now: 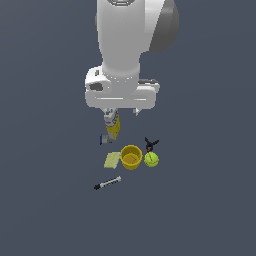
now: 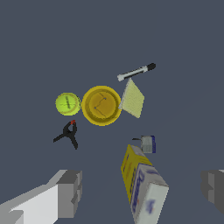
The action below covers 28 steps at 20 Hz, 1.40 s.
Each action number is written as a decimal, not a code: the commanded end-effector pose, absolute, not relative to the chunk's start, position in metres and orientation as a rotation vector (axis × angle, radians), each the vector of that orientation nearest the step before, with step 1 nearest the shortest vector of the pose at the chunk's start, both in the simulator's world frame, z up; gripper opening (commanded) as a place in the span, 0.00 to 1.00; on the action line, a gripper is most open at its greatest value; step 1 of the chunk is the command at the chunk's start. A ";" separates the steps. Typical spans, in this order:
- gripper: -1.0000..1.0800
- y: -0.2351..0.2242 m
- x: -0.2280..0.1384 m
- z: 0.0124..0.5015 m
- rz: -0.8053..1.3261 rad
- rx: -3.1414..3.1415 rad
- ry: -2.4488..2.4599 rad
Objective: Pick up a designated object from a clutter of objects.
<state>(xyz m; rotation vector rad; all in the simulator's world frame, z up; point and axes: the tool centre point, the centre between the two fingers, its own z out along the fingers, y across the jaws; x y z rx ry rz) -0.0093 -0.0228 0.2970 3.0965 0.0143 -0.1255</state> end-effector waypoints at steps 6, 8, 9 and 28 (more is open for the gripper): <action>0.96 -0.023 -0.009 0.295 -0.131 3.095 0.010; 0.96 -0.024 -0.009 0.293 -0.131 3.096 -0.004; 0.96 -0.024 -0.009 0.292 -0.130 3.097 -0.014; 0.96 -0.043 -0.014 0.220 -0.098 3.067 -0.646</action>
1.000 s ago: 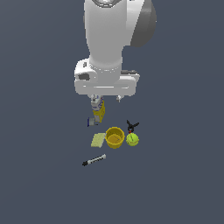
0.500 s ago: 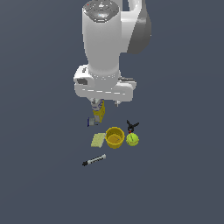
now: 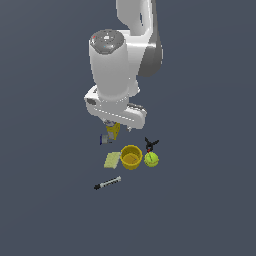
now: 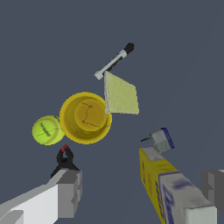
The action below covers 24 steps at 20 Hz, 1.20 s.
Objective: Pick up a designated object from a clutter of objects.
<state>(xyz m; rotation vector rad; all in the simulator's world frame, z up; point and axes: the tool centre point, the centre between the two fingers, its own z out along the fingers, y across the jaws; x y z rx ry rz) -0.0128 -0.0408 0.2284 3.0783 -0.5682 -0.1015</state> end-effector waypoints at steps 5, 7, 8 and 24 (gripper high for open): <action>0.96 -0.053 -0.020 0.193 -0.088 3.012 -0.901; 0.96 -0.056 -0.022 0.182 -0.084 2.983 -1.003; 0.96 -0.058 -0.024 0.177 -0.082 2.967 -1.053; 0.96 -0.094 -0.059 0.100 -0.040 2.575 -1.819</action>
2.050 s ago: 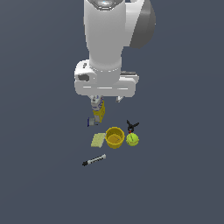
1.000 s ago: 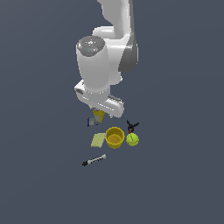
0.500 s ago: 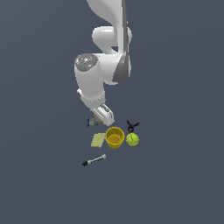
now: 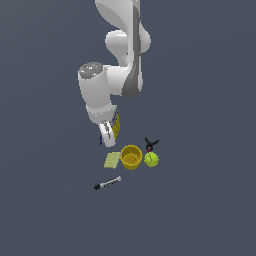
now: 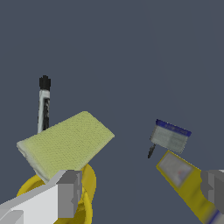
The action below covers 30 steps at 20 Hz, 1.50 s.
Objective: Pick up a designated object from a clutter of objects.
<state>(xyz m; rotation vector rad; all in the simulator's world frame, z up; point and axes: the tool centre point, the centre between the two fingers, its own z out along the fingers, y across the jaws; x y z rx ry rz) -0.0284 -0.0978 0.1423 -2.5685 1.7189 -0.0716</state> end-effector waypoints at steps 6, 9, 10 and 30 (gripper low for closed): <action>0.96 -0.105 -0.074 0.079 0.021 -2.399 2.019; 0.96 -0.110 -0.080 0.072 0.013 -2.338 2.092; 0.96 -0.111 -0.082 0.070 0.010 -2.321 2.112; 0.96 -0.117 -0.086 0.043 -0.011 -2.244 2.191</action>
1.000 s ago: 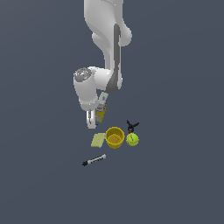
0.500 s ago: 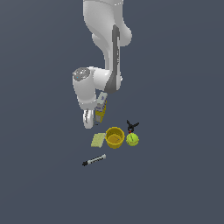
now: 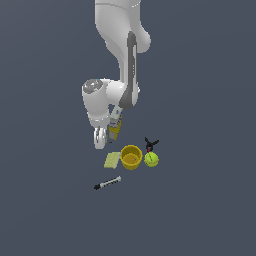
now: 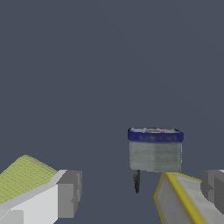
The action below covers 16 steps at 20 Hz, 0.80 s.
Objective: Pick up a designated object from a clutter of objects.
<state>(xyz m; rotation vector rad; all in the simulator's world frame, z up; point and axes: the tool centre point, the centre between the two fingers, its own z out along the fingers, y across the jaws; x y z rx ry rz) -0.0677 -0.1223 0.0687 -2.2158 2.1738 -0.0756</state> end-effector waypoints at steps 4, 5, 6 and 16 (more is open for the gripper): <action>0.96 -0.116 -0.088 0.024 -0.004 -2.245 2.194; 0.96 -0.116 -0.089 0.021 -0.002 -2.245 2.195; 0.96 -0.116 -0.089 0.018 -0.001 -2.245 2.196; 0.00 -0.116 -0.089 0.012 0.000 -2.246 2.196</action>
